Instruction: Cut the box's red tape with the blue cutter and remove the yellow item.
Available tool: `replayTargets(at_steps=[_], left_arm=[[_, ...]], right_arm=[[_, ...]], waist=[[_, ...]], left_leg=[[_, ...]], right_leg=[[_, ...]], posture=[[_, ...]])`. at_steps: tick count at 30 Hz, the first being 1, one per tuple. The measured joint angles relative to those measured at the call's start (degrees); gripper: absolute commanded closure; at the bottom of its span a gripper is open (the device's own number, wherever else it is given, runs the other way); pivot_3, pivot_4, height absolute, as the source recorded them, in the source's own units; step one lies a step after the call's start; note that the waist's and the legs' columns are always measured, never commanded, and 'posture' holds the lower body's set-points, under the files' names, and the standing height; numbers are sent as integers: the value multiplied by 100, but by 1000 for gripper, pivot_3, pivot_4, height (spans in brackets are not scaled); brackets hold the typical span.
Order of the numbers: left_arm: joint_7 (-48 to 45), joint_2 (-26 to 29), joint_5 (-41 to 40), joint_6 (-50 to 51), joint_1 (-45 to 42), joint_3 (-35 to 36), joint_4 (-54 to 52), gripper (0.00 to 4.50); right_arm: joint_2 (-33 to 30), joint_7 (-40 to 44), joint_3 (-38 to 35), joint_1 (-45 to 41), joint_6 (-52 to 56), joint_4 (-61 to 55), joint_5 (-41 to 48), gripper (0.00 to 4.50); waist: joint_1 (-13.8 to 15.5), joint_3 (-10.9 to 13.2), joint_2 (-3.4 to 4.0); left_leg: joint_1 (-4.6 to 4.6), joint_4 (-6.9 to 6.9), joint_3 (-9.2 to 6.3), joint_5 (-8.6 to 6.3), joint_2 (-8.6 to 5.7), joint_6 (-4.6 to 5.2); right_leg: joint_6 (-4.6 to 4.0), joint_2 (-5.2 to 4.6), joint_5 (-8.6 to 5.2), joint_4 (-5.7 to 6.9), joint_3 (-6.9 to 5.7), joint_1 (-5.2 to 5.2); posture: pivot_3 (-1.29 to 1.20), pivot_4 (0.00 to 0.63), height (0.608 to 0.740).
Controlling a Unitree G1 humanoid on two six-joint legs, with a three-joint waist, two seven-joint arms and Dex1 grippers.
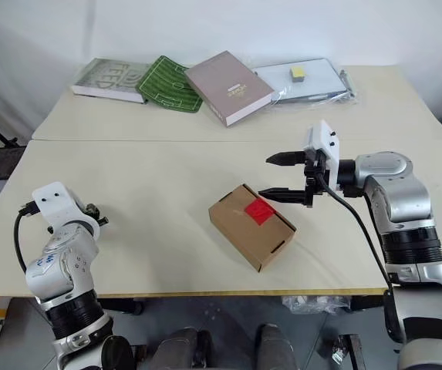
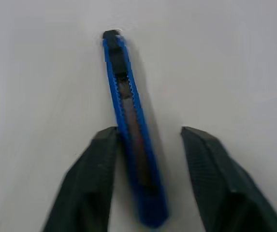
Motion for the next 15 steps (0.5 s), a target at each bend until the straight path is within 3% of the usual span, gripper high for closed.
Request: replayTargets(at_steps=[3, 7, 15], left_arm=[[12, 20, 12, 9, 55, 2, -43, 2917], [14, -8, 12, 42, 144, -27, -169, 3973], [-12, 14, 13, 171, 330, -57, -409, 3973]], right_arm=[[0, -1, -1, 0, -8, 0, -8, 0], [0, -1, -1, 0, -15, 0, -13, 0], [0, 1, -1, 2, -19, 0, -29, 0]], waist=[[-39, -1, 1], [-42, -1, 1], [-40, -1, 1]], left_leg=[[3, -4, 4, 0, 2, 0], [3, -4, 9, -2, 2, -2], [4, -4, 10, -5, 2, -4]], right_leg=[[0, 2, 0, 0, 4, -1], [0, 1, 0, -1, 10, -3], [0, 0, 0, -1, 13, -5]], posture=[[0, 150, 740], [0, 150, 740], [0, 150, 740]])
